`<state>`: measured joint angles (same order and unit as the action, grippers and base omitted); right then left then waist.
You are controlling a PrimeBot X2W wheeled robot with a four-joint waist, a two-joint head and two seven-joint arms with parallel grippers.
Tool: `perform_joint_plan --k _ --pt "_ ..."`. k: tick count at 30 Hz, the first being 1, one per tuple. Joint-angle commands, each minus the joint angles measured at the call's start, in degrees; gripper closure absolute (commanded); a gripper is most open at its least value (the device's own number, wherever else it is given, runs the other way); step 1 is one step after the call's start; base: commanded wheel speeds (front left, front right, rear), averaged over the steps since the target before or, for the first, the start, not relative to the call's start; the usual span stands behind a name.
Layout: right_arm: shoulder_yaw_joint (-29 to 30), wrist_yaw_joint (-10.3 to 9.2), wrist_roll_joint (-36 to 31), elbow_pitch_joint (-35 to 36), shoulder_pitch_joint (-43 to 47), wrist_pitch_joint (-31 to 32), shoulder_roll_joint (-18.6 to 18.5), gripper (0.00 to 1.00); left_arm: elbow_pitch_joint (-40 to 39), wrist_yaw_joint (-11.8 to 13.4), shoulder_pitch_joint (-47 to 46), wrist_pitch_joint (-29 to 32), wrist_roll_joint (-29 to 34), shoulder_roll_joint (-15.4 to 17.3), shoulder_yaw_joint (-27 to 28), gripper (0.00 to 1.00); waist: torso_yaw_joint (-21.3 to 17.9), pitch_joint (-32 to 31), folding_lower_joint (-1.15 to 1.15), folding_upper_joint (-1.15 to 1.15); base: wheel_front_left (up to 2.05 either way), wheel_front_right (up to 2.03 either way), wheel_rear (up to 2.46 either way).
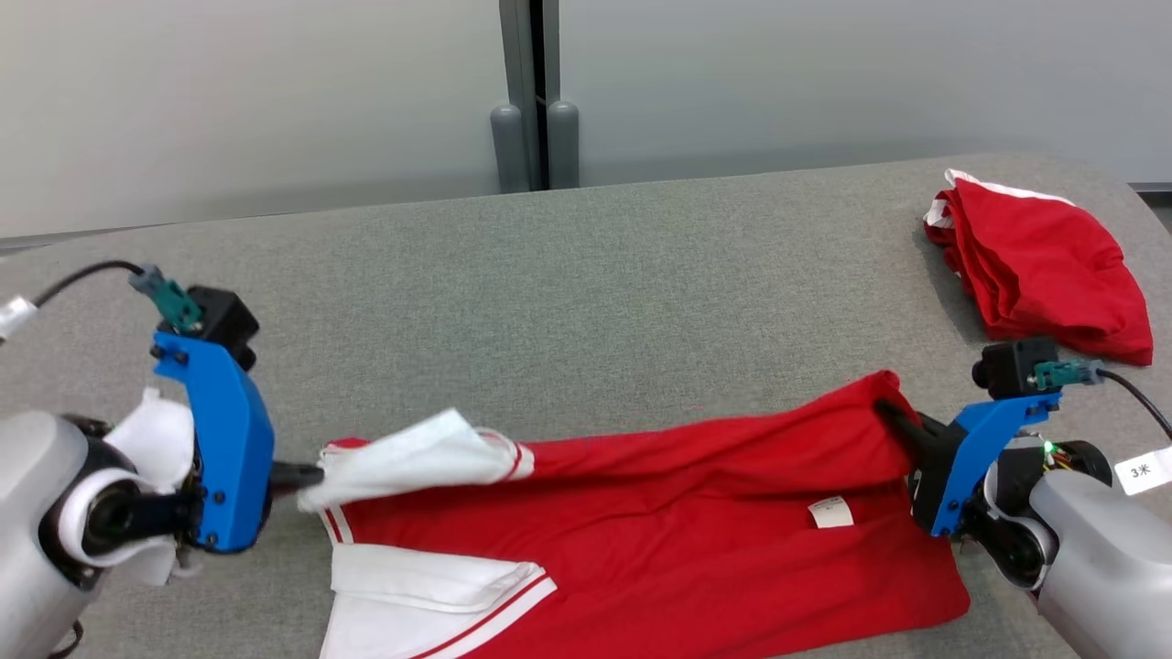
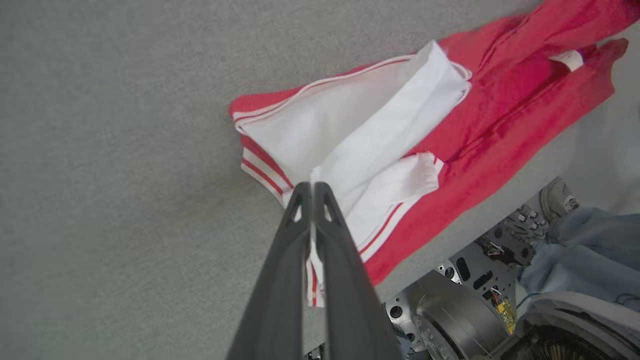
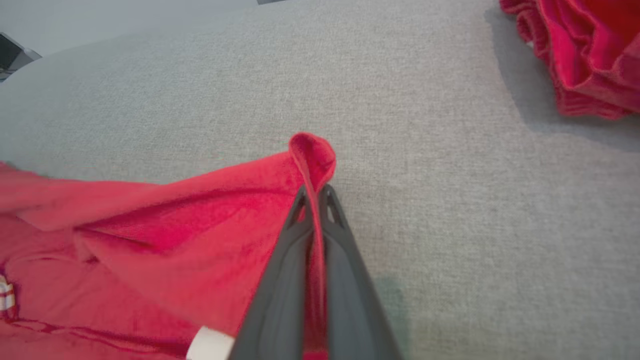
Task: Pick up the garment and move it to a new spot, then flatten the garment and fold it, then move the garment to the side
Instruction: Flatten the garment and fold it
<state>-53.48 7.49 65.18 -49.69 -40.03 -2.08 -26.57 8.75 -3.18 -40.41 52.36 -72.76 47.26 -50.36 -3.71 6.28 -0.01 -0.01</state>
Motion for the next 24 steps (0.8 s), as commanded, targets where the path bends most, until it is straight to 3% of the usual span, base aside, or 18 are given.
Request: perform_joint_plan --k 1,9,12,13,15,16,17,18,24 --pt "-0.6 0.01 0.37 0.67 0.94 0.63 -0.62 1.0 -1.5 0.63 1.35 0.75 -0.56 0.74 -0.24 1.0 0.01 -0.13 0.01 0.01 0.0 0.0 0.0" --pt "-5.37 0.01 0.75 2.86 1.63 5.1 -3.15 1.0 -9.13 3.54 7.6 3.59 -3.69 3.36 -2.37 1.0 -0.16 -0.52 0.01 0.01 0.0 0.0 0.0" --pt "-6.94 0.01 1.0 3.18 1.55 6.5 -3.78 0.92 -9.6 3.63 9.33 3.89 -4.4 3.18 -3.28 1.0 -0.4 -0.72 0.01 0.01 0.0 0.0 0.0" --pt "-7.45 0.01 1.27 3.24 1.75 7.25 -3.96 0.88 -9.68 3.57 9.89 3.86 -4.63 3.11 -3.49 1.0 -0.44 -0.83 0.01 0.01 0.0 0.0 0.0" --pt "-8.62 0.01 1.99 3.45 2.25 9.29 -4.19 0.6 -9.59 3.28 10.85 3.46 -4.77 2.95 -3.8 1.0 -0.59 -1.22 0.01 0.01 0.0 0.0 0.0" --pt "-9.39 0.01 2.13 3.72 2.43 10.51 -4.43 0.29 -9.45 3.07 11.4 3.41 -4.96 2.82 -4.11 0.6 -0.65 -1.42 0.01 0.01 0.0 0.0 0.0" --pt "-10.0 0.01 2.38 4.08 2.35 11.18 -4.7 0.02 -9.28 2.86 11.91 3.52 -5.15 2.74 -4.44 0.13 -0.74 -1.69 0.01 0.01 0.0 0.0 0.0" --pt "-10.48 0.01 2.71 4.46 2.4 11.82 -4.92 0.0 -9.08 2.68 12.2 3.35 -5.28 2.69 -4.6 0.0 -0.81 -1.96 0.01 0.01 0.0 0.0 0.0" --pt "-12.21 0.01 4.57 6.8 2.81 13.69 -7.06 0.0 -8.14 2.06 12.97 0.54 -5.01 2.75 -3.56 0.0 -1.06 -3.95 0.01 0.01 0.0 0.0 0.0"
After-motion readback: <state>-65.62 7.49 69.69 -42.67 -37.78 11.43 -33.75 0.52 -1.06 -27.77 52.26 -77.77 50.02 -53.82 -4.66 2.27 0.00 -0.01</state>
